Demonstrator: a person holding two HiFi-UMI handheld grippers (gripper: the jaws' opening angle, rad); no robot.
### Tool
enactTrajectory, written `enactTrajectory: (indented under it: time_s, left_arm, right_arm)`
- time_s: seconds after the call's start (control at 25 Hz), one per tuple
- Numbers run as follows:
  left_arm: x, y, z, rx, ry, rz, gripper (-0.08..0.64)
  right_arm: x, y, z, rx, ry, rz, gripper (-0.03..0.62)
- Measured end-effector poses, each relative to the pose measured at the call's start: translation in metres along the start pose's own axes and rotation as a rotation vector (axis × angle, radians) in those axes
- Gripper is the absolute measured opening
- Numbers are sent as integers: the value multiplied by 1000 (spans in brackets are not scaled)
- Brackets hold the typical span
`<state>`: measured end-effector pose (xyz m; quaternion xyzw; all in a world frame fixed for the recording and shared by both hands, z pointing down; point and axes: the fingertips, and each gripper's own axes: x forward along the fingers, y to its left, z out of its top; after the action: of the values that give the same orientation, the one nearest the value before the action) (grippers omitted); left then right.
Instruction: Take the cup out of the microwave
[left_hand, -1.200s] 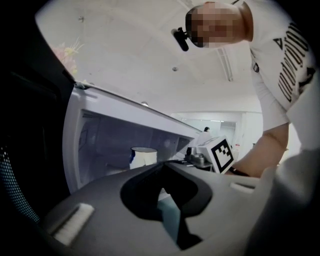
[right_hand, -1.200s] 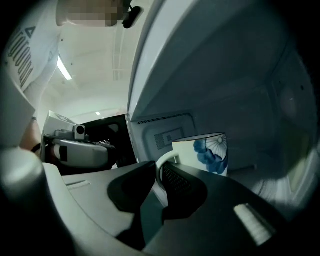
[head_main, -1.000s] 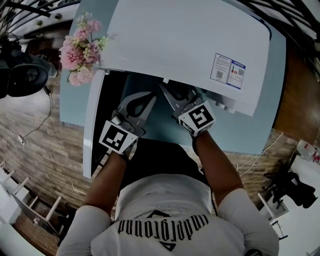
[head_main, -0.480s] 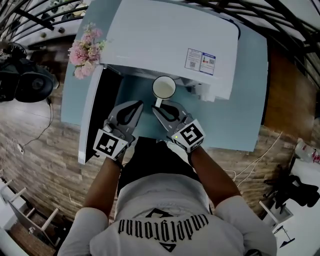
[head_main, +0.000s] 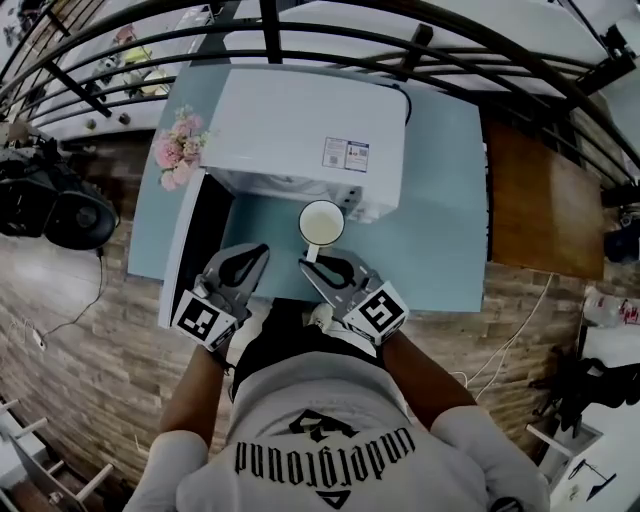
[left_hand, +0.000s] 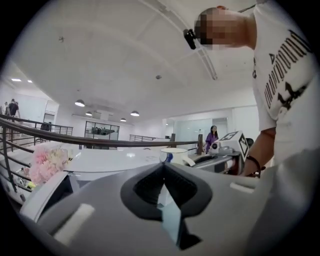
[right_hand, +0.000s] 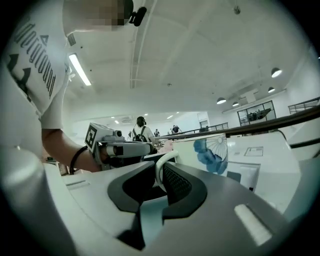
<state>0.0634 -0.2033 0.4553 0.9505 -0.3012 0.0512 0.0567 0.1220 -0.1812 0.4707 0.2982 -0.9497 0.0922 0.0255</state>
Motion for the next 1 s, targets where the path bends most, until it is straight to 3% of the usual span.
enactTrajectory:
  time_s: [0.4, 0.8, 1.0]
  left_arm:
    - [-12, -41, 58, 122, -30, -56, 51]
    - [-29, -41, 80, 123, -77, -7, 51]
    - [-31, -40, 105, 156, -115, -53, 51]
  right_arm:
    - [-49, 19, 85, -104, -75, -29, 51]
    - [-67, 31, 101, -113, -111, -50, 51]
    - [-66, 41, 112, -108, -141, -87, 51]
